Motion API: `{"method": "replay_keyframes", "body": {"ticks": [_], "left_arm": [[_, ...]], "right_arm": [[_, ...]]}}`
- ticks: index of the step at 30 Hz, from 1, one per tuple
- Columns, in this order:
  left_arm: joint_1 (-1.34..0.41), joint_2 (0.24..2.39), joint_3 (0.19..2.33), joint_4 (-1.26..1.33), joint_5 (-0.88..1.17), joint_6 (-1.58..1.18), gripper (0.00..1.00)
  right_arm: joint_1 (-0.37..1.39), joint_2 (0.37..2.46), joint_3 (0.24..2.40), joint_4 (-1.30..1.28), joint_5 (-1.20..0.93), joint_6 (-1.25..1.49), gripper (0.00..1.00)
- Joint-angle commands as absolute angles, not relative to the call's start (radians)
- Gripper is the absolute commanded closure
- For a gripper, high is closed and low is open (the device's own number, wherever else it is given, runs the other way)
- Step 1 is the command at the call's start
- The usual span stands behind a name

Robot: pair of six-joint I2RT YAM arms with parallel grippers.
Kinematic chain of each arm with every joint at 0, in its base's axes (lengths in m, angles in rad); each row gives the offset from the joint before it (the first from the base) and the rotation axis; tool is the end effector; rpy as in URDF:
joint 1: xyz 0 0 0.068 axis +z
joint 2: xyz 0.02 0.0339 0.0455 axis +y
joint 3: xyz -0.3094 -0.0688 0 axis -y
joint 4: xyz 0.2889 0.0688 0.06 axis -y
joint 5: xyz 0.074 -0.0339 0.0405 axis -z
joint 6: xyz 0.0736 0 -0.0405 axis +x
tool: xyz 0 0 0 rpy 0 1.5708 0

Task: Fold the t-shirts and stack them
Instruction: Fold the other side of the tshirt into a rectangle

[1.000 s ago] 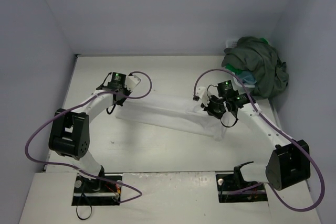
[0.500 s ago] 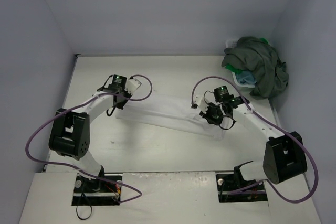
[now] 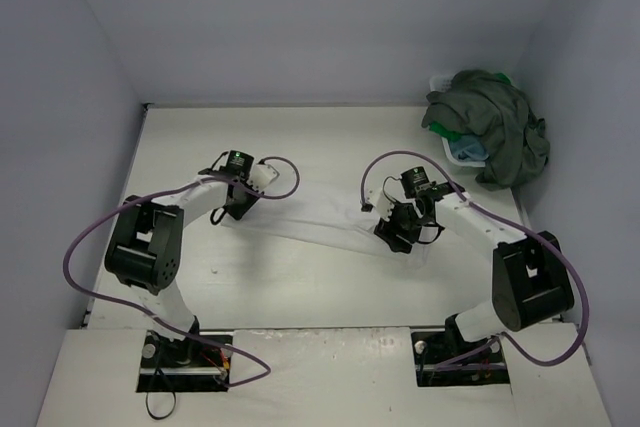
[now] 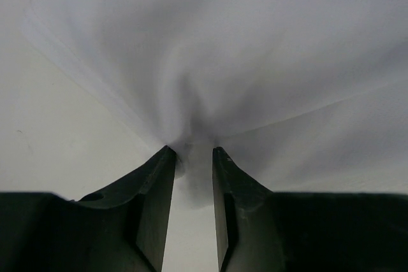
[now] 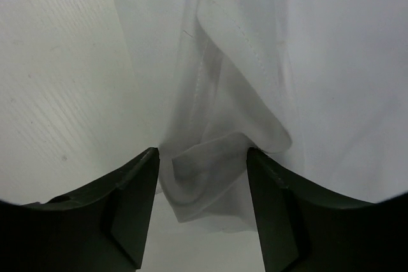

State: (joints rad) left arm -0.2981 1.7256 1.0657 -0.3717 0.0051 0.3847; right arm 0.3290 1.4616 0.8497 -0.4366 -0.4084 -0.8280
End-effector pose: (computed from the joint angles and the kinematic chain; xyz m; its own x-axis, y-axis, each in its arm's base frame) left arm 0.3904 -0.1203 0.1628 -0.6492 0.5921 -0.4776 0.5824 0.7907 0.1886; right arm 0.3008 0.1336 0.1815 -0.1982 -0.7820 -0.5909 -0.9315 0.3379 -0.1347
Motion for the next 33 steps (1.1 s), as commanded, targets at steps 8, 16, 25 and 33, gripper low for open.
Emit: {"method": "replay_keyframes", "body": {"ticks": [8,16,25,33], "left_arm": [[-0.305,1.674,1.170,-0.423,-0.021,0.397,0.75],[-0.305,1.641,1.221,-0.465,-0.025,0.399,0.74],[-0.305,1.727,1.250,-0.411,-0.015,0.402,0.74],[-0.305,1.870,1.315,-0.362,-0.012,0.403,0.74]], "right_arm": [[0.295,1.324,0.983,-0.439,-0.423,-0.762,0.31],[0.232,1.311,1.017,-0.414,-0.495,-0.700,0.52],[0.232,1.476,0.971,-0.411,-0.492,-0.727,1.00],[0.245,1.531,0.943,-0.413,-0.508,-0.739,1.00]]}}
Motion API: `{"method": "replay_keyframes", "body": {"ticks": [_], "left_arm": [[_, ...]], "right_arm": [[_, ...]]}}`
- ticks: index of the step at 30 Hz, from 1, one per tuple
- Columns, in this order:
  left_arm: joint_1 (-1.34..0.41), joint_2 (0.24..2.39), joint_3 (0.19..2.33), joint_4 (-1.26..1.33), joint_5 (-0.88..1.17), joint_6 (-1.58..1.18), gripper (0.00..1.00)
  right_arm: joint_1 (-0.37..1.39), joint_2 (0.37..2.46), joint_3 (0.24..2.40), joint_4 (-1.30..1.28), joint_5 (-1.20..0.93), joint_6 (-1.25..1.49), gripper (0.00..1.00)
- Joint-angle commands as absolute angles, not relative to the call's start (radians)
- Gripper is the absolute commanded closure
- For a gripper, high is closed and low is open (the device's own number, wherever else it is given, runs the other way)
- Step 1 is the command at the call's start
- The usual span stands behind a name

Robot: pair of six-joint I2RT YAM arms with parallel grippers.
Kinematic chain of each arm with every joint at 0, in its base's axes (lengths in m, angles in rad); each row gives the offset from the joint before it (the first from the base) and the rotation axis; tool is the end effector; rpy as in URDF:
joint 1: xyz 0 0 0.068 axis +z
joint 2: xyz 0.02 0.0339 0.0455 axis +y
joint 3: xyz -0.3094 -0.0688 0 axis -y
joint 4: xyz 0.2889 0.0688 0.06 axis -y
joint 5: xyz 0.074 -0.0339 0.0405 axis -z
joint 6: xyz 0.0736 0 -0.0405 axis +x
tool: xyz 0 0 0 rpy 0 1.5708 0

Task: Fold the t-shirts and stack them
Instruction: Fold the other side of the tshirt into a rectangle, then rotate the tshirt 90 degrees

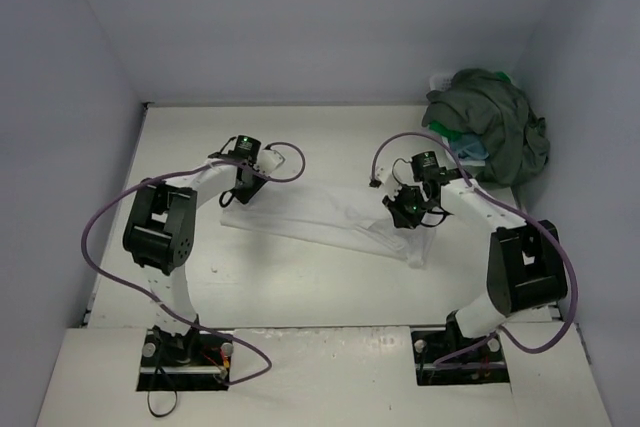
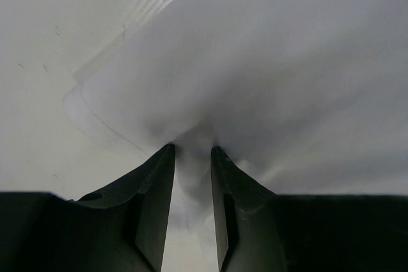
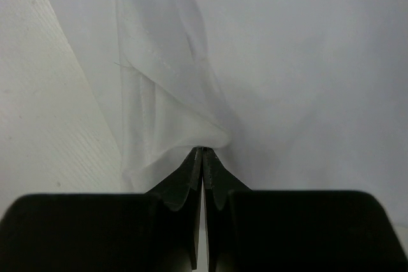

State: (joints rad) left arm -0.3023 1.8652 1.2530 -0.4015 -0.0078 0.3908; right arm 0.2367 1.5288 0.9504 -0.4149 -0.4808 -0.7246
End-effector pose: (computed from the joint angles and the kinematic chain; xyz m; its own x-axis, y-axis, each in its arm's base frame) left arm 0.4381 -0.1360 0.1674 -0.6373 0.5978 -0.4863 0.5803 0.7875 0.2075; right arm 0.3398 0.1170 0.1983 -0.3093 -0.6792 -0.6656 -0.8793 0.4708 -0.0717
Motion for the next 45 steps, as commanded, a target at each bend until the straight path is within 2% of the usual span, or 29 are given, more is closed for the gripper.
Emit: {"method": "replay_keyframes", "body": {"ticks": [1,8,16,21,30,39,42,45], "left_arm": [[-0.305,1.891,1.324,-0.359,-0.011,0.405,0.74],[-0.304,1.930,1.284,-0.336,-0.023,0.419,0.74],[-0.296,1.839,1.149,-0.319,-0.023,0.446,0.75],[-0.296,1.744,1.074,-0.383,0.000,0.459,0.75],[-0.304,1.603,1.045,-0.627,0.182,0.471,0.75],[-0.412,1.528,1.068,-0.827,0.377,0.456,0.75],[-0.475,1.526,1.066,-0.871,0.451,0.457,0.75],[-0.520,1.532,1.066,-0.887,0.480,0.454,0.75]], "right_arm": [[0.245,1.537,0.939,-0.411,-0.502,-0.742,1.00],[0.253,1.614,0.930,-0.411,-0.482,-0.772,1.00],[0.250,1.834,1.034,-0.348,-0.447,-0.744,1.00],[0.250,1.991,1.222,-0.304,-0.378,-0.651,1.00],[0.276,2.207,1.587,-0.337,-0.275,-0.621,1.00],[0.284,2.445,1.977,-0.371,-0.215,-0.586,0.99],[0.298,2.505,2.061,-0.370,-0.204,-0.566,0.98],[0.310,2.540,2.146,-0.368,-0.199,-0.528,0.91]]}}
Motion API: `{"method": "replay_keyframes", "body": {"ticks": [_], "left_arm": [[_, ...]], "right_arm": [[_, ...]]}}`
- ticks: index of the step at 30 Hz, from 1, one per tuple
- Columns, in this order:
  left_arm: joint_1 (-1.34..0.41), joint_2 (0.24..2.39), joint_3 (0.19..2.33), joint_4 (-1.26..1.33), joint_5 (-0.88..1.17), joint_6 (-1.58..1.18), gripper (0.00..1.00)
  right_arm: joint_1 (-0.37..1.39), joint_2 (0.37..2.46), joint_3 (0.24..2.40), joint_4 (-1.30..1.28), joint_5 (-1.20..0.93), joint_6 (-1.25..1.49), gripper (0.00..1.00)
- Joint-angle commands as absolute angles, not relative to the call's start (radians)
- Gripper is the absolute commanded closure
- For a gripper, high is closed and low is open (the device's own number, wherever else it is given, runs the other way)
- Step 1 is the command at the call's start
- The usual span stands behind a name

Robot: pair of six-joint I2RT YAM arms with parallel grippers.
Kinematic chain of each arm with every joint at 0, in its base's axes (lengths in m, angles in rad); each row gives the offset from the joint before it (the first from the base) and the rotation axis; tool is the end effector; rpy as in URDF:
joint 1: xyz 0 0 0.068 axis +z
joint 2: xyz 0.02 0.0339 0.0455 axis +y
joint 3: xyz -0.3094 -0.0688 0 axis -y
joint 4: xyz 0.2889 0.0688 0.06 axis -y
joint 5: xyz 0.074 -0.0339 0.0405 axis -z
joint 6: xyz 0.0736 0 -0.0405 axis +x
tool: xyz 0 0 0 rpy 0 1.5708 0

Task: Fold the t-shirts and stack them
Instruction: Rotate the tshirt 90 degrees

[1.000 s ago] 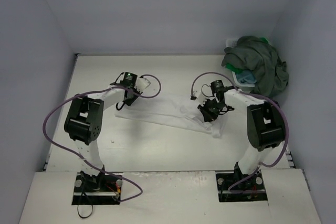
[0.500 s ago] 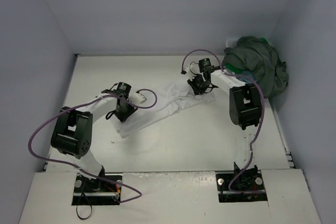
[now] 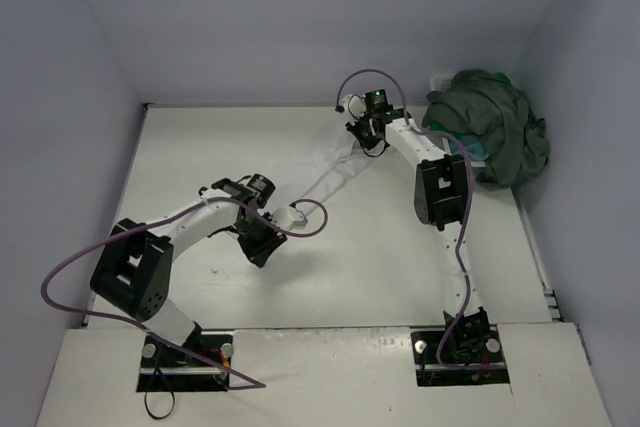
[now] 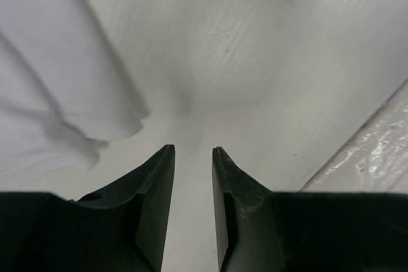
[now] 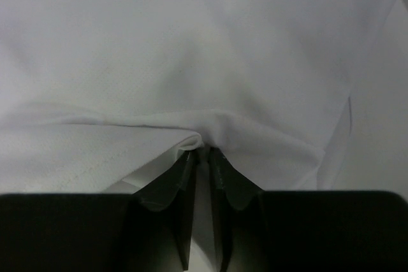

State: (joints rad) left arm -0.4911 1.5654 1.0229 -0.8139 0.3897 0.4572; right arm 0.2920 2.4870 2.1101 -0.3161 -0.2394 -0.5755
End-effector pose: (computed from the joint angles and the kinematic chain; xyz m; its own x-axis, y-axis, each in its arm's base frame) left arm 0.2751 -0.1788 0.1863 -0.5491 0.7567 -0.3548 0.8357 0.4943 -0.2392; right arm 0.6348 0.2090 0.1584 -0.2660 -0.6321 -0.7279 -0.7141 0.6364 -0.2916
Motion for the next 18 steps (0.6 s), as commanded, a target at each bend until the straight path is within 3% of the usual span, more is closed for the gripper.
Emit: {"method": "replay_keyframes", "body": {"ticks": [1,9,18], "left_arm": [[-0.523,1.526,1.068,-0.882,0.479,0.451,0.75],[-0.522,1.451,1.153,-0.819,0.377,0.400,0.75],[-0.512,1.453,1.207,-0.758,0.227,0.385,0.75]], "right_arm": [[0.311,2.531,2.148,-0.367,-0.199,-0.511,0.87],[0.330,2.210,1.876,-0.233,-0.117,-0.457,0.57],[0.419,1.933,1.648,-0.232,-0.055,-0.451,0.52]]}}
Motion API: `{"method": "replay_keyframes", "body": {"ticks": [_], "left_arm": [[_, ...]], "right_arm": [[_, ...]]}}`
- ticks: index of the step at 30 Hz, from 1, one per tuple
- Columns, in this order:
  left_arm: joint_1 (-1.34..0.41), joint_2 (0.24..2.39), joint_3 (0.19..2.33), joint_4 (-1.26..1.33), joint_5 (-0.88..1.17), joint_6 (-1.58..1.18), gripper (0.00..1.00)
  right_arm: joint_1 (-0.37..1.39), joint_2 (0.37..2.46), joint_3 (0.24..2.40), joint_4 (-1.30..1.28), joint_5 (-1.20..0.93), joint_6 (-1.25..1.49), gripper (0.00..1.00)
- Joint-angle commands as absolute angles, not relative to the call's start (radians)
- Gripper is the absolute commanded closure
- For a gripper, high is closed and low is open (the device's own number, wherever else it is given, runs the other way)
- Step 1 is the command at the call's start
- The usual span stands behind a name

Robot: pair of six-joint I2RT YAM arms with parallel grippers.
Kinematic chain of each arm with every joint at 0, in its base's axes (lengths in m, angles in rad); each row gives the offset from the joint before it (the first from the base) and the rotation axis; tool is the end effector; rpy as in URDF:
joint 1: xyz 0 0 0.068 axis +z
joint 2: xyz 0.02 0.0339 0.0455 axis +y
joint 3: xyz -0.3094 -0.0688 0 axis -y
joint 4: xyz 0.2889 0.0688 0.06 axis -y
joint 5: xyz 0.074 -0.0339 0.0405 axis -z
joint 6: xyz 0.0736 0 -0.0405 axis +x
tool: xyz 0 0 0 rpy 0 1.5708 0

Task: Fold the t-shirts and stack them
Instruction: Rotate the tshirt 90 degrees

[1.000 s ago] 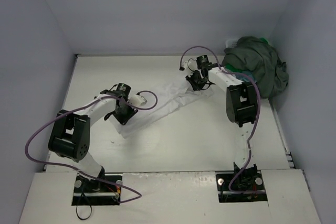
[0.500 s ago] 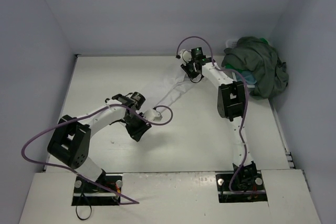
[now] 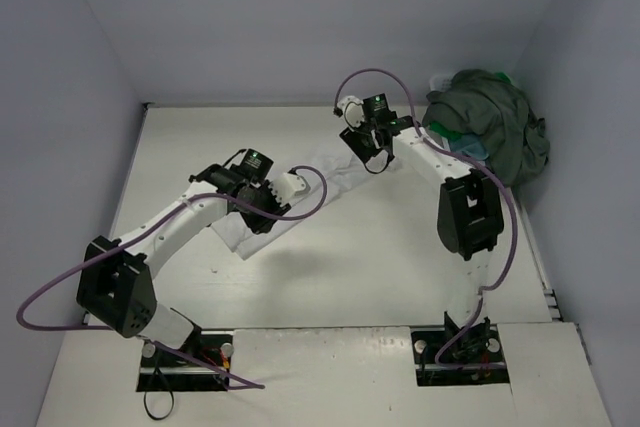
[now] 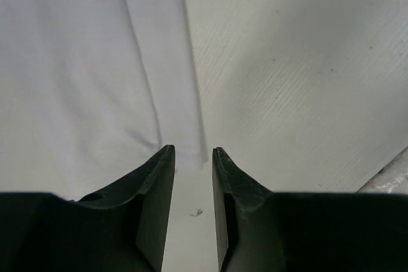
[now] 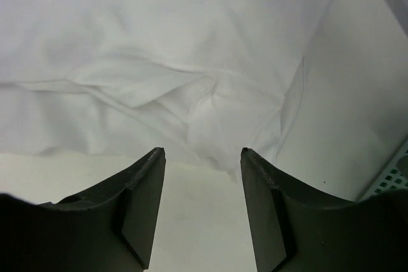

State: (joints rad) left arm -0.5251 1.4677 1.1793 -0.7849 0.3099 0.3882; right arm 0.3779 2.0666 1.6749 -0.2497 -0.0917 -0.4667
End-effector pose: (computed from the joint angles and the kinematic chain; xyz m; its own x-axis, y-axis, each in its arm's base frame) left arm 0.2924 -0.1954 0.2700 -0.4754 0.6921 -0.5432 0.8463 0.5285 -0.0674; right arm 0.5321 0.2185 0.2427 -0.3006 -0.6014 -0.7402 -0.6392 0.7031 -0.3116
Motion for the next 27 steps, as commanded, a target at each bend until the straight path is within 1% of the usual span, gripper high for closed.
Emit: {"method": "replay_keyframes", "body": {"ticks": [1,3,4,5,7,8,10,11,14,21,27], "left_arm": [[-0.511,1.459,1.201,-0.749,0.210,0.400,0.75],[-0.502,1.482,1.189,-0.715,0.178,0.420,0.75],[-0.488,1.491,1.172,-0.700,0.152,0.437,0.75],[-0.477,1.508,1.164,-0.660,0.141,0.446,0.75],[-0.430,1.531,1.147,-0.605,0.098,0.456,0.77],[-0.407,1.546,1.147,-0.553,0.091,0.454,0.83],[-0.347,1.603,1.167,-0.499,0.118,0.422,0.87],[-0.277,1.647,1.201,-0.486,0.139,0.407,0.91],[-0.180,1.730,1.262,-0.451,0.184,0.356,0.96],[-0.161,1.807,1.301,-0.440,0.224,0.342,0.98],[-0.161,1.795,1.278,-0.452,0.247,0.341,0.99]], "right_arm": [[0.425,1.921,1.634,-0.242,-0.063,-0.445,0.52],[0.440,1.896,1.602,-0.264,-0.141,-0.417,0.59],[0.452,1.891,1.588,-0.279,-0.156,-0.414,0.65],[0.469,1.887,1.553,-0.279,-0.164,-0.413,0.84],[0.520,1.894,1.526,-0.278,-0.164,-0.417,0.96],[0.531,1.914,1.520,-0.276,-0.175,-0.414,1.00],[0.540,1.942,1.523,-0.270,-0.239,-0.391,1.00],[0.538,1.975,1.529,-0.267,-0.261,-0.381,1.00],[0.546,2.032,1.565,-0.256,-0.347,-0.356,1.00],[0.578,2.101,1.611,-0.196,-0.474,-0.265,1.00],[0.637,2.123,1.598,-0.152,-0.462,-0.258,1.00]]}}
